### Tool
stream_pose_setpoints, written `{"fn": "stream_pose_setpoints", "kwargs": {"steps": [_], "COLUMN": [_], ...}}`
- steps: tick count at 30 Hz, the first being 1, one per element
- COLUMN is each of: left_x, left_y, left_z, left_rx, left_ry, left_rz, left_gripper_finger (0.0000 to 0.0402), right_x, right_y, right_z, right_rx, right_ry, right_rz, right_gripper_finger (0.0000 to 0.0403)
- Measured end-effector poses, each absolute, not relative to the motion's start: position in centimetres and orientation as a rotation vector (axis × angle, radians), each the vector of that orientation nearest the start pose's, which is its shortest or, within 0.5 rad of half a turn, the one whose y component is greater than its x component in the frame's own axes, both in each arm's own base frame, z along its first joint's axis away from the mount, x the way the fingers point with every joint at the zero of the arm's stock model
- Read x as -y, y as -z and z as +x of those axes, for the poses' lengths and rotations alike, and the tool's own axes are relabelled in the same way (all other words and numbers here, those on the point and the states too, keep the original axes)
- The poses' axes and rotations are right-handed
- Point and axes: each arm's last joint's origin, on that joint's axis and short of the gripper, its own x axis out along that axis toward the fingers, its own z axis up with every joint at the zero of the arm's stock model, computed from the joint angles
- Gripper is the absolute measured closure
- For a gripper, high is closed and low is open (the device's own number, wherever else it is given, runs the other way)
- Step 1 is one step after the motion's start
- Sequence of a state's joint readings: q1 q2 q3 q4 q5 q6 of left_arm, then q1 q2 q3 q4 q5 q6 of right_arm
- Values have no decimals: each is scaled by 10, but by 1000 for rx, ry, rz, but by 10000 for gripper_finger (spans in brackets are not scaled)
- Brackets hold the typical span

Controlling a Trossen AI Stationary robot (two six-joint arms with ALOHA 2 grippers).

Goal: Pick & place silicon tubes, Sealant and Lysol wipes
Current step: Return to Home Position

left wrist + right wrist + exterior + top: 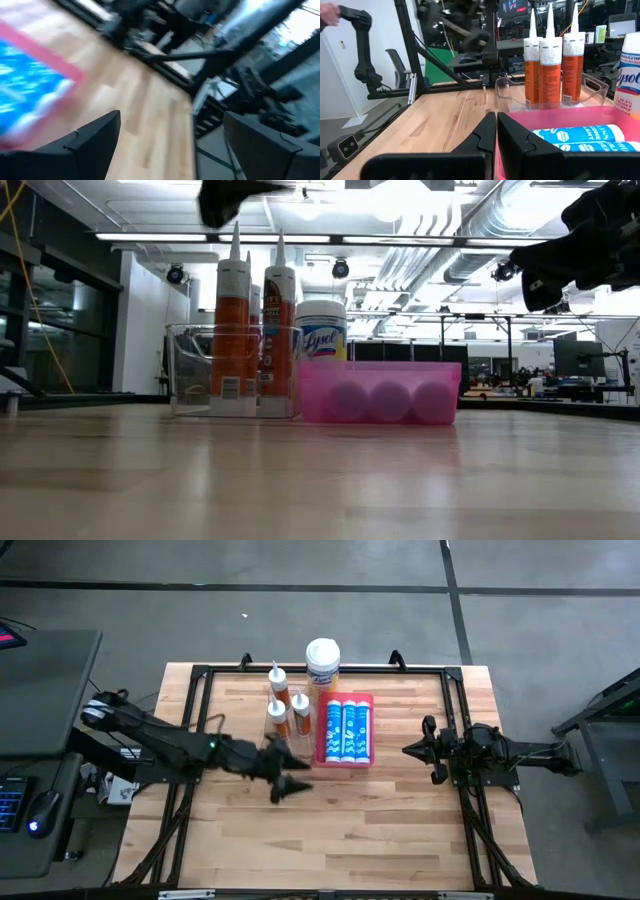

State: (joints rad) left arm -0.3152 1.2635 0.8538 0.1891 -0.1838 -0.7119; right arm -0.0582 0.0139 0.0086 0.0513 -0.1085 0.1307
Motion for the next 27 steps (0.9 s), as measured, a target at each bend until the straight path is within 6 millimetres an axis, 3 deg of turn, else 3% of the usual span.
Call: {"fn": "stream_pose_setpoints", "kwargs": {"steps": [6, 11, 17, 27], "left_x": [39, 17, 9, 5], "left_y": [-283, -269, -249, -222], "left_z": [227, 192, 154, 115], "left_rx": [-176, -114, -46, 50], "left_ry": [-47, -108, -110, -98], "left_rz": [-677, -690, -700, -713], "left_gripper_finger": [56, 56, 56, 56], "right_x": [3, 3, 3, 3], "right_y": [-170, -170, -170, -170], "right_z": [98, 98, 98, 98], "right_rx": [39, 39, 39, 39], "right_ry": [-53, -53, -53, -53], "right_rz": [127, 127, 127, 127], "right_gripper_finger": [391, 391, 391, 391]}}
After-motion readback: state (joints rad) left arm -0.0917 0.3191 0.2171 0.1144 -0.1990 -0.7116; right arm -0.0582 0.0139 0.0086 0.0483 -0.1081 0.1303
